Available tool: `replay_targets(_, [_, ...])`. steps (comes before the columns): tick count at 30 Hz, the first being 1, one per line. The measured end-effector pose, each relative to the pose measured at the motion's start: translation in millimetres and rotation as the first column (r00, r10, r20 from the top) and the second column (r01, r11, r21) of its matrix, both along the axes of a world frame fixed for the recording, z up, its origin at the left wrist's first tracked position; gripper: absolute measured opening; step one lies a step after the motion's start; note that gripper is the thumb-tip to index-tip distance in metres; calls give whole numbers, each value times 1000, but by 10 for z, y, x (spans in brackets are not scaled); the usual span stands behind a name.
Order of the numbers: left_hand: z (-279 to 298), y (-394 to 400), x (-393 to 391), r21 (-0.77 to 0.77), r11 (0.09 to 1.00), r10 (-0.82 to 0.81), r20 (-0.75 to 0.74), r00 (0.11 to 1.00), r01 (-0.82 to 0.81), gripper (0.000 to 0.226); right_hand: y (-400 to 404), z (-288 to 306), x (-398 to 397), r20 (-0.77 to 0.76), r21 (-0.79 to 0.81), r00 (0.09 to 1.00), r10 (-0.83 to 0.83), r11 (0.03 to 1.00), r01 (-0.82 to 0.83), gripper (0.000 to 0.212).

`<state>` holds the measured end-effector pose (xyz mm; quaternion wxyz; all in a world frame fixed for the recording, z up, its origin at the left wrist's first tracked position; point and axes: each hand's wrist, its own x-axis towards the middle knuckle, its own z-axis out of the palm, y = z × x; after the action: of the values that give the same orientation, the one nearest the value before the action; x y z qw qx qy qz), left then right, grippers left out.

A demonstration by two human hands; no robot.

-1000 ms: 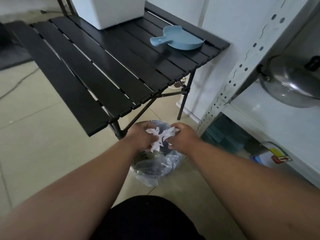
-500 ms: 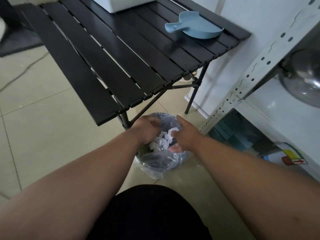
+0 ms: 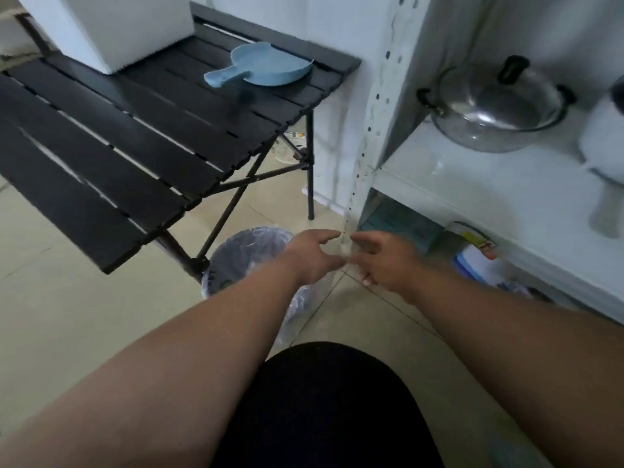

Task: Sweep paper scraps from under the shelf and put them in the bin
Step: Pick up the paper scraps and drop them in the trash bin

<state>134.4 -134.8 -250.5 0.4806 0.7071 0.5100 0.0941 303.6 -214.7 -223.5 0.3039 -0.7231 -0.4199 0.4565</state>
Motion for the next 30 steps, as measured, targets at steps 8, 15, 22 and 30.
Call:
replay_targets(8, [690, -758, 1489, 256, 812, -497, -167, 851, 524, 63, -1514, 603, 1260, -58, 34, 963, -264, 963, 267, 39])
replay_targets(15, [1354, -1750, 2576, 331, 654, -676, -149, 722, 681, 68, -2751, 1082, 2082, 47, 118, 893, -447, 890, 440, 41])
replay_targets(22, [1446, -2942, 3382, 337, 606, -746, -77, 662, 721, 66, -3893, 1121, 2643, 163, 172, 811, -562, 825, 538, 41])
replay_targets(30, [908, -3887, 3842, 288, 574, -787, -65, 613, 767, 62, -4942, 541, 2901, 247, 131, 630, -737, 669, 731, 23])
